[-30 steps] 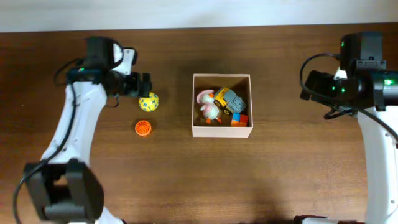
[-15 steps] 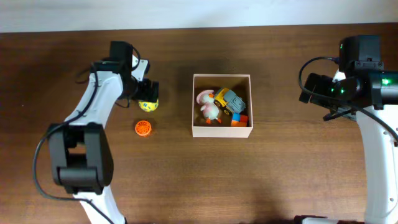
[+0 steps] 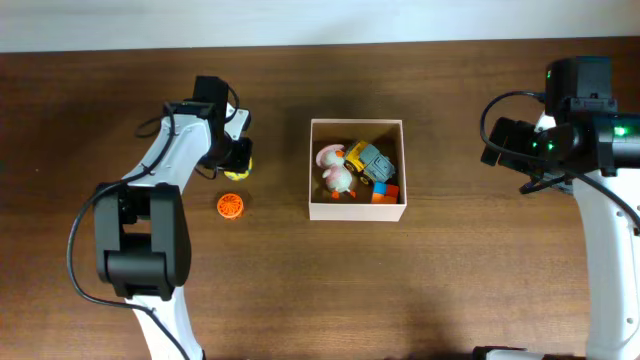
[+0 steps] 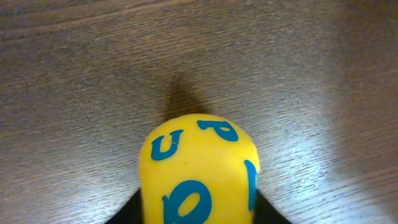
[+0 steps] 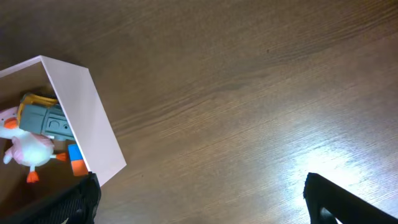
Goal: Pack container
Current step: 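Reach the left gripper to the yellow letter ball and grasp it, then carry the yellow ball into the box and release it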
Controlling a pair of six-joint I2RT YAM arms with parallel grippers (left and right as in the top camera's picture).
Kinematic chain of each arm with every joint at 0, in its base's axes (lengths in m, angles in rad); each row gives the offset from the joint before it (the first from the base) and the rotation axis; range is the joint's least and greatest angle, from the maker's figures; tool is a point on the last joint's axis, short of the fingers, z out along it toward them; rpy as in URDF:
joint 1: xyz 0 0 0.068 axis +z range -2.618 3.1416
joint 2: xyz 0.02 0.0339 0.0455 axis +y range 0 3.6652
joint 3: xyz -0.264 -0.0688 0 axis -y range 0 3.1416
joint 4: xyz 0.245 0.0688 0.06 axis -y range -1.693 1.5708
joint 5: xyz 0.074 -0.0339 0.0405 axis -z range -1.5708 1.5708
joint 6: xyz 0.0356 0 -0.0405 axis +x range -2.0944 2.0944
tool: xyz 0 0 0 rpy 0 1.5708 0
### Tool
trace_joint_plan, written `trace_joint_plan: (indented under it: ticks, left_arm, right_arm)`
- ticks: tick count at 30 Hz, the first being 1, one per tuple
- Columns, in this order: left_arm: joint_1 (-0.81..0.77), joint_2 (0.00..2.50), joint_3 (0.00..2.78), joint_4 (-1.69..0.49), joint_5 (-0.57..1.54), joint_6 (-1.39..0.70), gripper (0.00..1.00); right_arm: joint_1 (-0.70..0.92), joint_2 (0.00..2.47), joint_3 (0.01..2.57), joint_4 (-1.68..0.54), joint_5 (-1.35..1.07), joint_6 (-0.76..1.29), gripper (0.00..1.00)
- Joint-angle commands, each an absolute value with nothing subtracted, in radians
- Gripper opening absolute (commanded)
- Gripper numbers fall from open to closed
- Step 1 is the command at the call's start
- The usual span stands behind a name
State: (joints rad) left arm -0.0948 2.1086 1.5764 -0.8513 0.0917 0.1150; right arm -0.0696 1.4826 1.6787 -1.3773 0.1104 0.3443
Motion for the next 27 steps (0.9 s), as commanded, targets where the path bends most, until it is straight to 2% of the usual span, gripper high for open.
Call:
trace_joint_plan:
  ticks: [1, 5, 9, 14, 16, 24, 27]
  left_arm:
    - [-0.100, 2.122, 1.640, -0.902, 0.075, 0.112, 0.22]
    - [-0.124, 2.118, 1.808, -1.063, 0.093, 0.076, 0.14]
    - [-0.179, 2.118, 2.048, -1.255, 0.093, 0.075, 0.13]
    - [-0.286, 2.118, 2.262, -1.377, 0.092, 0.067, 0.14]
    - [-0.338, 2.118, 2.280, -1.371, 0.092, 0.024, 0.19]
    - [-0.463, 2.158, 2.200, -1.354, 0.089, -0.065, 0.22]
    - [-0.507, 2.195, 2.165, -1.338, 0.089, -0.065, 0.30]
  right_arm:
    - [-0.073, 1.484, 1.673, -1.377, 0.105, 0.357, 0.99]
    - [-0.073, 1.484, 1.673, -1.377, 0.105, 0.357, 0.99]
    - [-0.073, 1.484, 1.673, -1.377, 0.105, 0.357, 0.99]
    - [-0.073, 1.484, 1.673, -1.377, 0.105, 0.357, 0.99]
    - [-0.073, 1.484, 1.673, -1.377, 0.105, 0.357, 0.99]
    - [-0.073, 1.484, 1.673, -1.377, 0.105, 0.357, 0.99]
    - [-0.073, 1.484, 1.673, -1.377, 0.105, 0.357, 0.99]
